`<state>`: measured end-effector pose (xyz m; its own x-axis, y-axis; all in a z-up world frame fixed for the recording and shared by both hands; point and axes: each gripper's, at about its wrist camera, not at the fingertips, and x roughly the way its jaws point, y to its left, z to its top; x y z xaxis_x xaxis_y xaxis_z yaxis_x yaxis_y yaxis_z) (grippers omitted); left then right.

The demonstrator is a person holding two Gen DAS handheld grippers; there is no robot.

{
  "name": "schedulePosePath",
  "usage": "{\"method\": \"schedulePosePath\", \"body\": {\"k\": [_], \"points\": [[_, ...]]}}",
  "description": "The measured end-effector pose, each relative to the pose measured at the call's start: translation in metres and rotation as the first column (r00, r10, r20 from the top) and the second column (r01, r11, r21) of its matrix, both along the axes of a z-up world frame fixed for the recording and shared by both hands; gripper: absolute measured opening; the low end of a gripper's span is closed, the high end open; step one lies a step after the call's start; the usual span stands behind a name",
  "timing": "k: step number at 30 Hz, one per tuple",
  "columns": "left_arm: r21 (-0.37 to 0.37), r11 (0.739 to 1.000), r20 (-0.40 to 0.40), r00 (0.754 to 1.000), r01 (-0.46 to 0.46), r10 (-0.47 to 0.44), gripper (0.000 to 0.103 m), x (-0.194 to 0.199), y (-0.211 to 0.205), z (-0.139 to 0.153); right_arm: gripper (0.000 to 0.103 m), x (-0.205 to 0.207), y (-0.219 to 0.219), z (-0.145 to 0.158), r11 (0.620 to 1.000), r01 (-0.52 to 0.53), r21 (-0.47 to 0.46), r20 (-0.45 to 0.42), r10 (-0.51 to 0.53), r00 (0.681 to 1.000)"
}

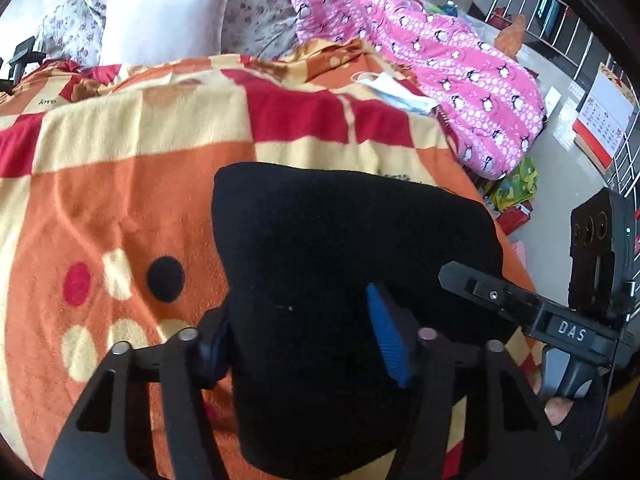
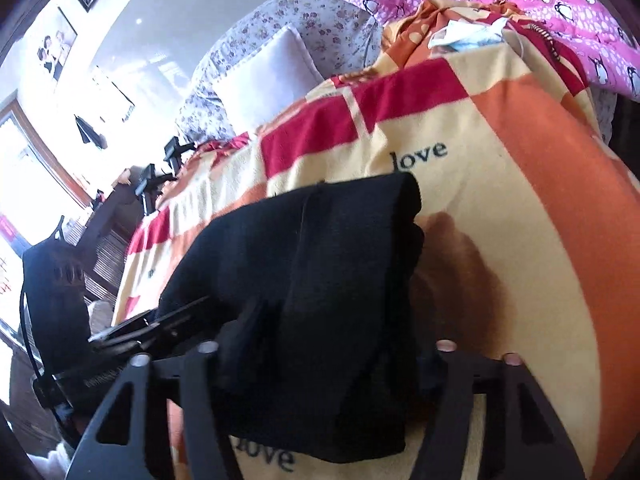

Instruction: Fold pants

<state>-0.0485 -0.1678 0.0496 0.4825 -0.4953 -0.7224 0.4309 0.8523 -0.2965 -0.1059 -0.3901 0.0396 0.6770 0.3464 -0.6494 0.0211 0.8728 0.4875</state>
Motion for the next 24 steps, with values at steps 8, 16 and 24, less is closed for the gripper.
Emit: {"method": "schedulePosePath", "body": {"k": [8, 16, 24], "points": [[-0.031, 0.998, 0.055, 0.997, -0.047, 0.049, 0.049, 0.009, 0.028, 0.041, 0.055, 0.008, 0.023, 0.042, 0.998, -0.052, -0.031, 0.080, 0.055, 0.995], [-0.016, 0.993, 0.075, 0.990, -0.116, 0.116, 0.049, 0.034, 0.055, 0.049, 0.055, 0.049, 0.056, 0.061, 0.992, -0.113, -0.058, 0.103, 0.119, 0.988], [0.053, 0.983, -0.038, 0.983, -0.176, 0.178, 0.050, 0.066, 0.071, -0.006, 0.057, 0.101, 0.078, 0.011, 0.985, -0.154, -0.073, -0.022, 0.153, 0.988]]}}
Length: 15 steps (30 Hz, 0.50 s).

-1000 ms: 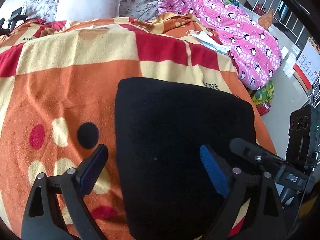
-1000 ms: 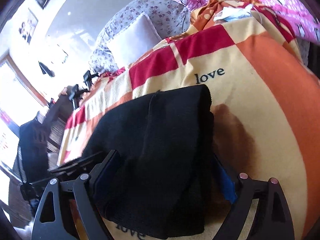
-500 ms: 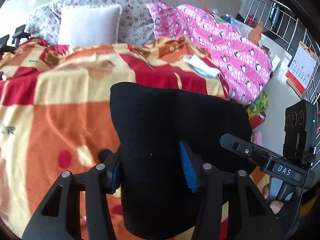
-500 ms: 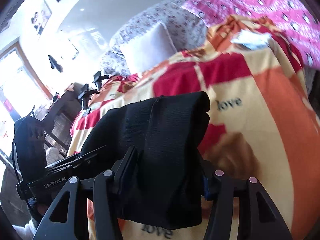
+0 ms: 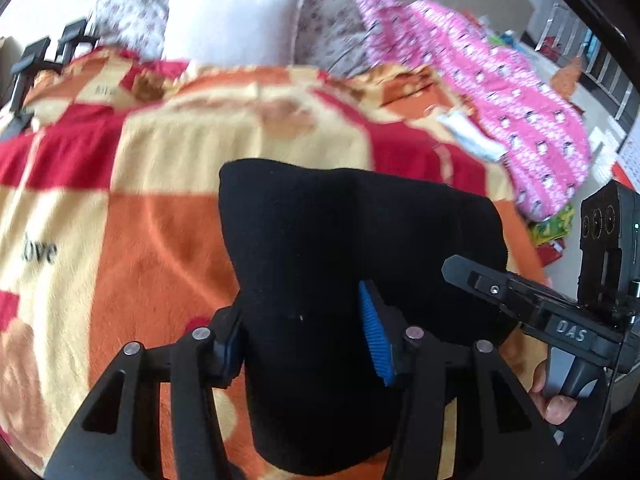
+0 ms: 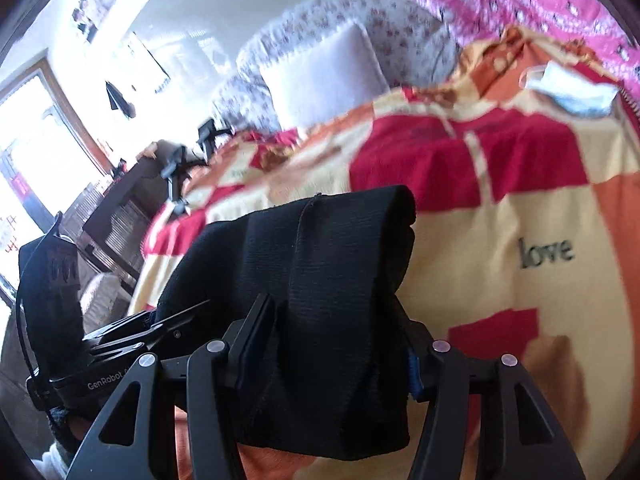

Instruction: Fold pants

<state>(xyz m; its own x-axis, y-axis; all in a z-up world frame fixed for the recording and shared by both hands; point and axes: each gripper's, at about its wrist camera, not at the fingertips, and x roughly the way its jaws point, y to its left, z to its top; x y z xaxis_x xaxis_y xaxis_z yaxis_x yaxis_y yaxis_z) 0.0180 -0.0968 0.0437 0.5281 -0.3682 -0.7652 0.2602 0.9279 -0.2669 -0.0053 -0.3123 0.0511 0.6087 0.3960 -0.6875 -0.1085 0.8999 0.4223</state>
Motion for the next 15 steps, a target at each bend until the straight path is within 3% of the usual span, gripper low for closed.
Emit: {"method": "schedulePosePath", "body": {"k": [2, 4, 9, 15], "points": [[-0.006, 1.000, -0.009, 1.000, -0.005, 0.004, 0.057, 0.002, 0.003, -0.010, 0.062, 0.006, 0.002, -0.017, 0.999, 0.010, -0.047, -0.036, -0.012, 0.999], [-0.012, 1.000, -0.009, 1.000, -0.004, 0.004, 0.064, 0.002, 0.007, -0.011, 0.062, 0.004, -0.001, -0.021, 0.999, 0.011, -0.032, -0.038, -0.012, 0.999], [0.059, 0.998, 0.025, 1.000, -0.018, 0.016, 0.071, -0.004, 0.010, 0.003, 0.064, -0.020, -0.008, 0.014, 0.991, 0.039, -0.131, 0.031, -0.035, 0.999], [0.147, 0.986, 0.118, 0.992, -0.072, 0.055, 0.081, -0.010, 0.011, 0.012, 0.058, -0.042, 0.021, 0.036, 0.976, -0.075, -0.205, 0.075, 0.092, 0.993]]}}
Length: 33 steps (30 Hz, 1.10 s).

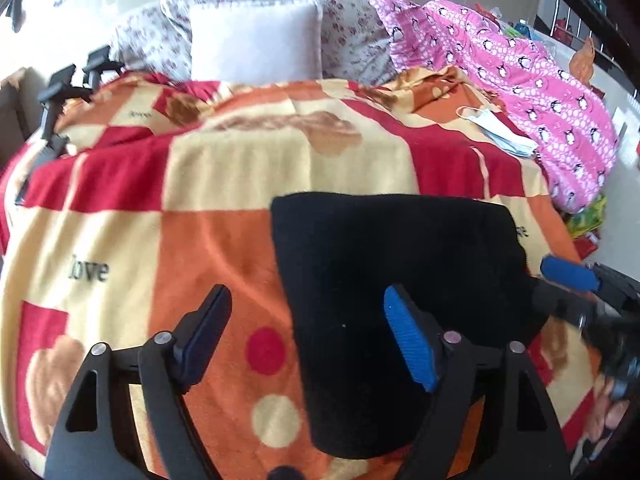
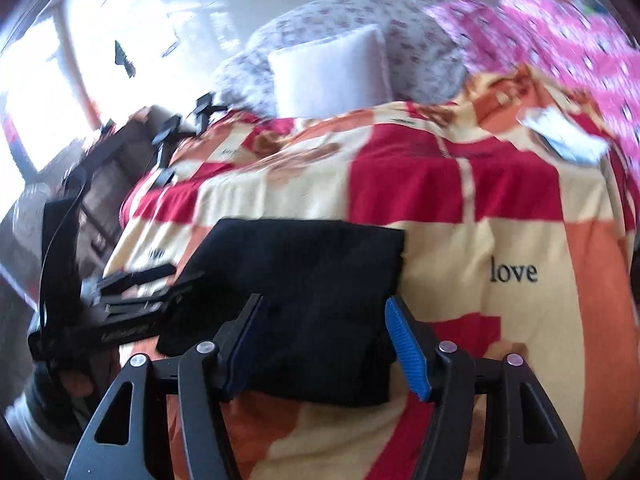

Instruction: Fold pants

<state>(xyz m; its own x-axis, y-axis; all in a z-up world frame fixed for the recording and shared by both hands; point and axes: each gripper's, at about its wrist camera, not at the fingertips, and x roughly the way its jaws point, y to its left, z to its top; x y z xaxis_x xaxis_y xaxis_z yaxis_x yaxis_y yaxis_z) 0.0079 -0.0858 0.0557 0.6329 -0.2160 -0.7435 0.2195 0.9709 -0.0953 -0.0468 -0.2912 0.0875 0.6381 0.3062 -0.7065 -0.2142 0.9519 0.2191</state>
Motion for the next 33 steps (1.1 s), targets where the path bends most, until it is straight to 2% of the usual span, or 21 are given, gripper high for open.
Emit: {"method": "schedulePosePath", "body": {"k": [2, 4, 5, 8, 11, 14, 18, 20, 25, 33], "points": [[0.027, 1.000, 0.004, 1.000, -0.010, 0.010, 0.083, 0.002, -0.004, -0.006, 0.057, 0.002, 0.014, -0.012, 0.999, -0.029, -0.045, -0.021, 0.028, 0.999], [0.027, 1.000, -0.001, 1.000, -0.001, 0.001, 0.083, 0.004, -0.007, -0.011, 0.057, 0.006, 0.021, -0.033, 0.989, -0.019, -0.144, -0.051, 0.012, 0.999], [0.026, 1.000, 0.001, 1.000, -0.001, 0.001, 0.083, 0.004, -0.009, -0.013, 0.059, 0.005, 0.022, -0.036, 0.988, -0.013, -0.154, -0.034, 0.008, 0.999], [0.036, 0.999, 0.017, 1.000, -0.005, 0.005, 0.083, 0.002, -0.012, -0.010, 0.059, 0.004, 0.017, -0.032, 0.994, 0.008, -0.108, -0.020, -0.010, 1.000], [0.078, 0.997, 0.060, 0.998, -0.006, 0.002, 0.083, -0.009, -0.016, -0.004, 0.060, 0.001, 0.010, -0.021, 0.999, 0.028, -0.044, -0.019, -0.029, 0.999], [0.098, 0.995, 0.090, 0.996, -0.002, -0.006, 0.083, -0.020, -0.018, 0.001, 0.071, -0.006, 0.008, -0.011, 0.998, 0.050, -0.027, 0.007, -0.049, 0.999], [0.137, 0.990, 0.141, 0.990, -0.026, 0.007, 0.083, -0.036, -0.019, 0.009, 0.077, -0.012, 0.005, -0.006, 0.997, 0.076, 0.002, 0.008, -0.076, 0.997], [0.132, 0.991, 0.161, 0.987, -0.028, 0.006, 0.083, -0.042, -0.018, 0.013, 0.083, -0.015, 0.006, -0.004, 0.997, 0.079, 0.003, 0.007, -0.079, 0.997], [0.095, 0.995, 0.176, 0.984, -0.018, 0.001, 0.083, -0.057, -0.013, 0.021, 0.085, -0.023, 0.007, 0.005, 0.996, 0.090, 0.001, 0.017, -0.090, 0.996], [0.122, 0.991, 0.227, 0.974, -0.059, 0.031, 0.083, -0.077, -0.010, 0.030, 0.085, -0.035, 0.005, 0.012, 0.995, 0.100, 0.010, 0.018, -0.100, 0.995]]}}
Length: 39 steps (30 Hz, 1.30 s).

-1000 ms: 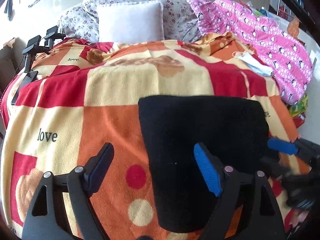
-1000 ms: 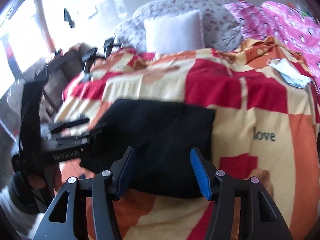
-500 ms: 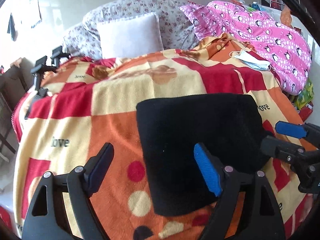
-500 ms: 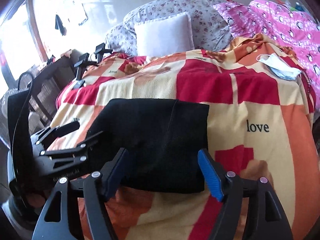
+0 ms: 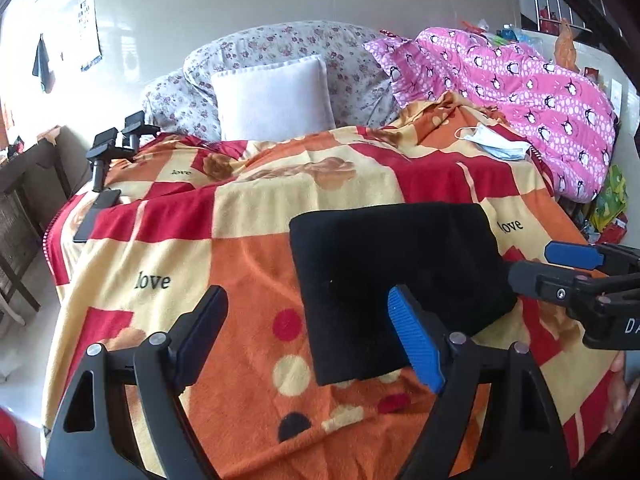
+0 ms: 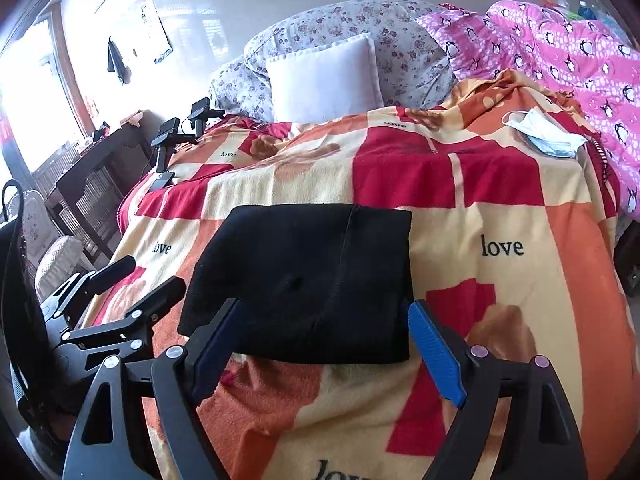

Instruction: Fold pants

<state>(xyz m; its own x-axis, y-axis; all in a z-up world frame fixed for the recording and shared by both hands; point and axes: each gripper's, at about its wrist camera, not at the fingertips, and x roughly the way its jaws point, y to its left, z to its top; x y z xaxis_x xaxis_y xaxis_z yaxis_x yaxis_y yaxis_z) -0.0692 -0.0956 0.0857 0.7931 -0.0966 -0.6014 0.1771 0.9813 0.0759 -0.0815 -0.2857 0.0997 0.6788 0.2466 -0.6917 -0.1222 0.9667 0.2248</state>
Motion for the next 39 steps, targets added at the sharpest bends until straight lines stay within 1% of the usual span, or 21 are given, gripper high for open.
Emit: {"method": "schedulePosePath", "body": {"k": [3, 7, 10, 14, 17, 29, 39], "points": [[0.012, 1.000, 0.014, 1.000, 0.004, -0.004, 0.083, -0.006, -0.001, 0.001, 0.085, -0.002, 0.001, 0.001, 1.000, -0.005, -0.002, -0.004, 0.004, 1.000], [0.008, 1.000, 0.014, 1.000, 0.010, -0.010, 0.083, -0.010, -0.002, 0.001, 0.085, -0.005, 0.005, 0.002, 1.000, -0.009, -0.005, -0.001, 0.009, 1.000], [0.033, 0.999, 0.013, 1.000, -0.008, 0.007, 0.083, -0.011, -0.004, 0.001, 0.085, -0.005, 0.006, 0.001, 1.000, -0.006, -0.005, 0.000, 0.006, 1.000], [0.012, 1.000, -0.003, 1.000, 0.000, 0.000, 0.083, -0.011, -0.003, -0.001, 0.085, -0.005, 0.006, -0.002, 1.000, -0.002, -0.009, -0.010, 0.002, 1.000], [0.014, 1.000, -0.010, 1.000, 0.003, -0.003, 0.083, -0.010, -0.004, -0.002, 0.085, -0.004, 0.006, -0.006, 1.000, -0.001, -0.013, -0.021, 0.000, 1.000], [-0.018, 1.000, -0.024, 1.000, 0.011, -0.012, 0.083, -0.008, -0.005, -0.003, 0.085, -0.002, 0.005, -0.010, 1.000, 0.007, -0.018, -0.023, -0.007, 1.000], [-0.019, 1.000, -0.024, 1.000, 0.011, -0.011, 0.083, -0.007, -0.004, -0.003, 0.085, -0.002, 0.008, -0.009, 1.000, -0.009, -0.022, -0.027, 0.009, 1.000]]}}
